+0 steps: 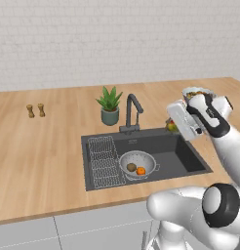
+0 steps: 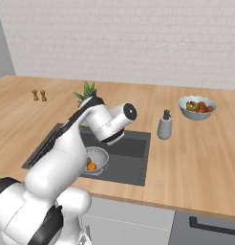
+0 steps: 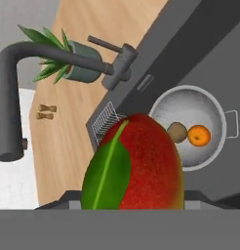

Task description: Put the colander in the sink, put the tangerine, mango, kiwi in the colander, and turn on the sink faucet and pour water over the colander.

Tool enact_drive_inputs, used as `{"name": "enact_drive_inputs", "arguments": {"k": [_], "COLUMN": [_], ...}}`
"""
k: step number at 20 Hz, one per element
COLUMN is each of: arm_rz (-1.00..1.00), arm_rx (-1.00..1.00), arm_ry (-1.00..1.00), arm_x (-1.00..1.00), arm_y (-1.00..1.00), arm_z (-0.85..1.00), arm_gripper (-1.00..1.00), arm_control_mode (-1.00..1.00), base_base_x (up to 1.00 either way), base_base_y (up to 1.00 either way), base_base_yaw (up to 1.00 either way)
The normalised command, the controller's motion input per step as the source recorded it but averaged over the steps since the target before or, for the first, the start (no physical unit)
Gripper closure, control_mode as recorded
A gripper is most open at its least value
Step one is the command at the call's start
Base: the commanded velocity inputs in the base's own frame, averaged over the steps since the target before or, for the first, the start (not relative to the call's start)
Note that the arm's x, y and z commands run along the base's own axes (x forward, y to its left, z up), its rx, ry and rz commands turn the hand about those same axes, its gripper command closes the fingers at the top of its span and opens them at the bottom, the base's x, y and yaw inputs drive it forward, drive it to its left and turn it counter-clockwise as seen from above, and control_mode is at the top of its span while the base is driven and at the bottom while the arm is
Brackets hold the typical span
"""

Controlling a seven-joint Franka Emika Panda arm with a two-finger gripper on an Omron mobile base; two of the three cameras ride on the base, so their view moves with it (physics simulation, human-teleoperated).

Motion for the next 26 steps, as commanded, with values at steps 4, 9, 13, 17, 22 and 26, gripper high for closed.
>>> {"name": "enact_drive_inputs", "arguments": {"k": [4,9,13,17,22,26], "arm_rz": [0.18,0.14,0.15,0.14,0.04,0.00], "arm_rx": [0.18,0.03,0.00,0.00,-0.01,-0.03], "arm_ry": [0.14,0.03,0.00,0.00,-0.04,-0.11], "arm_x": [0.35,0.02,0.00,-0.01,0.12,0.14], "arm_y": [0.06,0.13,0.35,0.38,0.12,0.04], "arm_z": [-0.57,-0.53,-0.51,-0.47,-0.52,-0.44], "arm_gripper": [1.00,1.00,1.00,1.00,1.00,1.00], "arm_control_mode": [-1.00,-1.00,-1.00,-1.00,-1.00,-1.00], "base_base_x": [0.00,0.00,0.00,0.00,0.00,0.00], "base_base_y": [0.00,0.00,0.00,0.00,0.00,0.00], "base_base_yaw": [0.00,0.00,0.00,0.00,0.00,0.00]}}
